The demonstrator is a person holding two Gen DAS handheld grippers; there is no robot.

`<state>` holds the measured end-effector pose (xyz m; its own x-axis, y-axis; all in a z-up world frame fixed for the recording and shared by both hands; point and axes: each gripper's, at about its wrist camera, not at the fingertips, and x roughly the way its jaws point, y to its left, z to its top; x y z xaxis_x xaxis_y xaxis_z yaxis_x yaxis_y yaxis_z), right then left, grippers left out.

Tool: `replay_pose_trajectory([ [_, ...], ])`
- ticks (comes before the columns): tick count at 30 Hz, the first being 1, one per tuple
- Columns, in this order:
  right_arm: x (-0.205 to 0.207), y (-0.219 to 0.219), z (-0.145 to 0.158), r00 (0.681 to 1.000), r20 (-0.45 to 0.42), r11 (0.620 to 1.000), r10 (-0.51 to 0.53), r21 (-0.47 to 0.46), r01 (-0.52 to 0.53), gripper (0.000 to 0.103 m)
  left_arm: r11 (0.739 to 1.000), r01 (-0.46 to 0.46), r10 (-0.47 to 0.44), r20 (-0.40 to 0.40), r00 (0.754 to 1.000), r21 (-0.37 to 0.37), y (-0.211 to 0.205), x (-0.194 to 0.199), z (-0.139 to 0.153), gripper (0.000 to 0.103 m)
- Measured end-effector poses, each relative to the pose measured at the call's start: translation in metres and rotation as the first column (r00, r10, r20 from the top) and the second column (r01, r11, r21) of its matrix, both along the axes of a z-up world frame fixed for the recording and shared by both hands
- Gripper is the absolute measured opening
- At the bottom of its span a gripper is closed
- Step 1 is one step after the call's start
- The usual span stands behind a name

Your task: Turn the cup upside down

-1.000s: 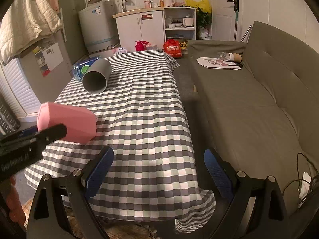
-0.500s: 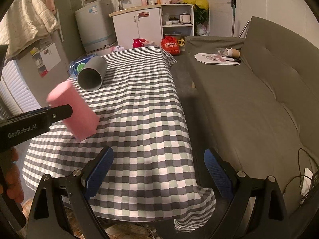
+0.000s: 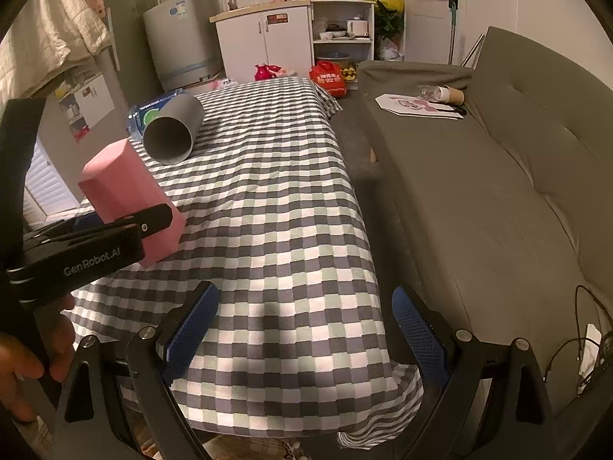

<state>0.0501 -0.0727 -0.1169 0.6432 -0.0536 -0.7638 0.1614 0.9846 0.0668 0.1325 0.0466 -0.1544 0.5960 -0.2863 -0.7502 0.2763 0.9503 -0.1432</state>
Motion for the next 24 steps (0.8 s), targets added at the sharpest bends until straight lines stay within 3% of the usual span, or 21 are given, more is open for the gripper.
replay_pose_trajectory([
  [5,0.004,-0.002,-0.001,1.0,-0.007,1.0,-0.01,-0.002,0.01,0.092,0.999,0.021,-0.021,-0.02,1.0,-0.034,-0.001,-0.006,0.002,0.065],
  [9,0.004,-0.001,0.001,1.0,-0.007,1.0,-0.009,-0.006,0.009,0.092,0.999,0.034,-0.034,-0.002,0.999,0.008,-0.008,-0.01,0.0,0.067],
  [11,0.003,-0.001,0.004,1.0,-0.003,1.0,-0.009,-0.011,0.009,0.092,0.998,0.029,-0.027,-0.034,0.999,0.053,-0.011,-0.008,-0.006,0.081],
  [16,-0.004,0.001,0.015,1.0,0.011,1.0,-0.012,-0.015,0.012,0.092,0.988,0.053,-0.051,-0.018,0.999,0.146,-0.01,-0.02,-0.012,0.082],
  [24,-0.022,0.011,0.042,0.998,0.064,1.0,0.001,-0.011,-0.001,0.092,0.991,0.027,-0.031,0.03,0.999,0.131,0.018,-0.062,0.012,0.083],
])
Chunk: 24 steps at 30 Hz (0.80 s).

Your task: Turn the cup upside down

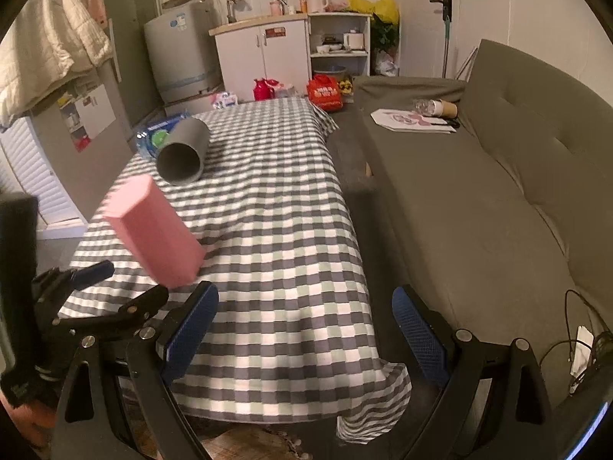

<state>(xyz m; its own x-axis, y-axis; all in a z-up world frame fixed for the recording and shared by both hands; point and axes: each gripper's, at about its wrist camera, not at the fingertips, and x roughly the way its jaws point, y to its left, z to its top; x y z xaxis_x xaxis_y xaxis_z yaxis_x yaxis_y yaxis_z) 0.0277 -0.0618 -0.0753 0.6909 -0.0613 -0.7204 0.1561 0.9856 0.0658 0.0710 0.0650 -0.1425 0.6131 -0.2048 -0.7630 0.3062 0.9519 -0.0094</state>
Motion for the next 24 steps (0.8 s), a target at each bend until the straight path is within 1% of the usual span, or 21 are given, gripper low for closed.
replay_pose_trajectory([
  [4,-0.011,0.011,0.016,0.999,0.042,1.0,0.028,-0.004,-0.027,0.092,0.998,-0.042,0.045,0.063,0.997,-0.048,0.02,-0.02,0.026,0.083],
  [7,-0.02,0.019,0.028,0.996,0.073,0.999,0.048,-0.012,-0.047,0.092,0.993,-0.071,0.081,0.108,0.991,-0.096,0.032,-0.032,0.047,0.083],
  [9,-0.023,0.025,0.037,0.994,0.092,0.998,0.061,-0.021,-0.059,0.092,0.99,-0.081,0.097,0.142,0.985,-0.114,0.04,-0.039,0.061,0.083],
  [14,-0.036,0.035,0.064,0.983,0.163,0.996,0.089,-0.039,-0.084,0.092,0.987,-0.101,0.129,0.236,0.963,-0.127,0.053,-0.052,0.093,0.083],
  [16,-0.042,0.039,0.073,0.975,0.198,0.995,0.097,-0.042,-0.09,0.092,0.983,-0.121,0.155,0.271,0.95,-0.138,0.061,-0.061,0.104,0.083],
  [17,-0.046,0.041,0.077,0.971,0.215,0.995,0.101,-0.044,-0.094,0.092,0.981,-0.13,0.167,0.286,0.944,-0.144,0.065,-0.065,0.107,0.088],
  [18,-0.048,0.043,0.078,0.969,0.225,0.994,0.105,-0.045,-0.097,0.093,0.978,-0.14,0.181,0.303,0.936,-0.152,0.07,-0.07,0.11,0.09],
  [20,-0.053,0.046,0.08,0.963,0.244,0.993,0.115,-0.053,-0.105,0.093,0.974,-0.149,0.198,0.327,0.924,-0.17,0.078,-0.077,0.115,0.091],
  [21,-0.053,0.046,0.079,0.962,0.247,0.993,0.116,-0.057,-0.105,0.094,0.973,-0.147,0.201,0.335,0.92,-0.18,0.081,-0.08,0.117,0.092],
  [22,-0.054,0.048,0.078,0.961,0.251,0.993,0.117,-0.06,-0.105,0.097,0.972,-0.145,0.202,0.338,0.919,-0.187,0.084,-0.082,0.118,0.097],
  [23,-0.054,0.048,0.078,0.96,0.256,0.993,0.117,-0.054,-0.107,0.099,0.971,-0.148,0.206,0.342,0.917,-0.189,0.088,-0.084,0.117,0.101],
  [24,-0.054,0.048,0.077,0.958,0.261,0.993,0.117,-0.047,-0.109,0.101,0.97,-0.152,0.211,0.346,0.914,-0.19,0.089,-0.084,0.116,0.101],
])
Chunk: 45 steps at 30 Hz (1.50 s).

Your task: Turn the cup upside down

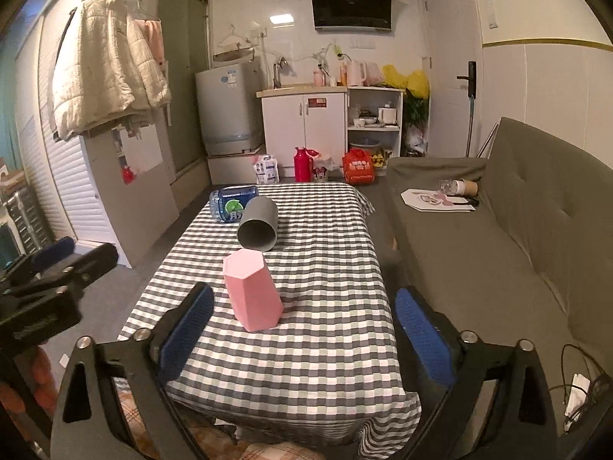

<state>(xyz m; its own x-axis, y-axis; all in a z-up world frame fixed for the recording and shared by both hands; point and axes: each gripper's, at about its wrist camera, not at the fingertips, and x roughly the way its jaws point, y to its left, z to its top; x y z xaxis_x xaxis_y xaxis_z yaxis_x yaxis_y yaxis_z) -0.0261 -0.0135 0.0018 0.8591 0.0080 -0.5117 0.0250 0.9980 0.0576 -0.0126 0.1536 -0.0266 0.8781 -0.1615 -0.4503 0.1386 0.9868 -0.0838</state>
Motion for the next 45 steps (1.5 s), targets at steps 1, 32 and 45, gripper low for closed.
replay_pose_trajectory([
  [1,0.0,0.0,-0.001,1.0,0.006,1.0,-0.003,0.01,0.003,0.103,1.0,-0.005,0.005,0.004,1.0,-0.001,0.003,0.0,-0.002,0.101],
  [32,0.001,0.013,-0.014,1.0,0.017,0.999,0.009,-0.033,-0.009,0.103,0.999,-0.02,0.019,-0.027,0.999,-0.031,0.014,-0.007,-0.021,0.101],
  [45,0.004,0.015,-0.015,1.0,0.006,0.999,0.008,-0.038,-0.008,0.103,0.999,-0.039,0.039,-0.032,0.999,-0.007,0.015,-0.007,-0.021,0.101],
])
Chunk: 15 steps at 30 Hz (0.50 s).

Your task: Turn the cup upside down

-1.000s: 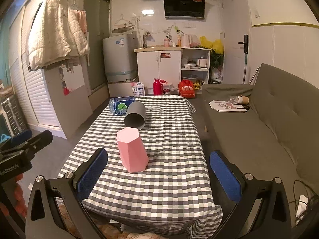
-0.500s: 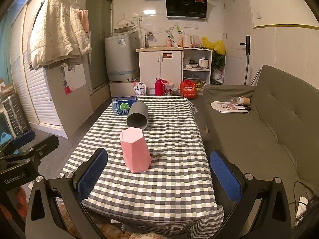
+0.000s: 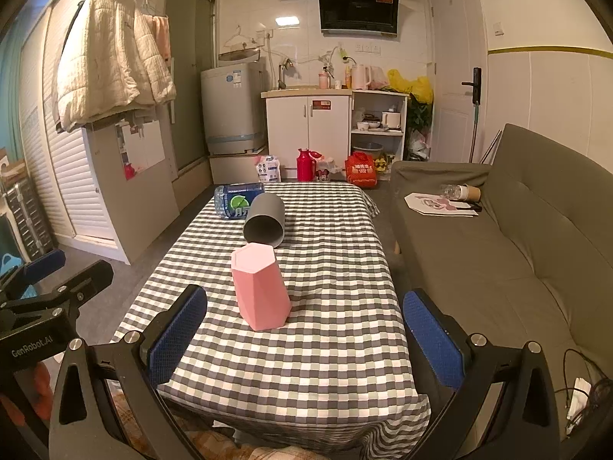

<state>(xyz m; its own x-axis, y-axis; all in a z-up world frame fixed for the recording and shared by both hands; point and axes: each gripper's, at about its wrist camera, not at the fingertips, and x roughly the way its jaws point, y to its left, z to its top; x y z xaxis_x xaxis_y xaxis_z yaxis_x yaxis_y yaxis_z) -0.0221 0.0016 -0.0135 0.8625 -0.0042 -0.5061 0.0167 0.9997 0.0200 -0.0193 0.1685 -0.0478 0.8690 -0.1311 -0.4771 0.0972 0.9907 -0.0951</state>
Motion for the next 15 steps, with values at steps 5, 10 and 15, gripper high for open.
replay_pose_trajectory([
  [5,0.0013,0.0006,-0.0017,1.0,-0.013,1.0,-0.002,-0.01,0.002,0.103,1.0,-0.002,0.002,0.001,1.0,-0.001,0.0005,-0.0001,0.0,0.101],
  [10,0.0013,0.0001,-0.002,1.0,-0.015,1.0,-0.001,-0.011,0.001,0.103,1.0,-0.01,0.01,0.007,1.0,0.015,-0.0011,0.0003,-0.0008,0.101],
  [15,0.0016,0.0003,-0.002,1.0,-0.015,1.0,-0.001,-0.012,0.0,0.103,1.0,-0.011,0.011,0.013,1.0,0.028,-0.0026,-0.0008,-0.0015,0.101],
])
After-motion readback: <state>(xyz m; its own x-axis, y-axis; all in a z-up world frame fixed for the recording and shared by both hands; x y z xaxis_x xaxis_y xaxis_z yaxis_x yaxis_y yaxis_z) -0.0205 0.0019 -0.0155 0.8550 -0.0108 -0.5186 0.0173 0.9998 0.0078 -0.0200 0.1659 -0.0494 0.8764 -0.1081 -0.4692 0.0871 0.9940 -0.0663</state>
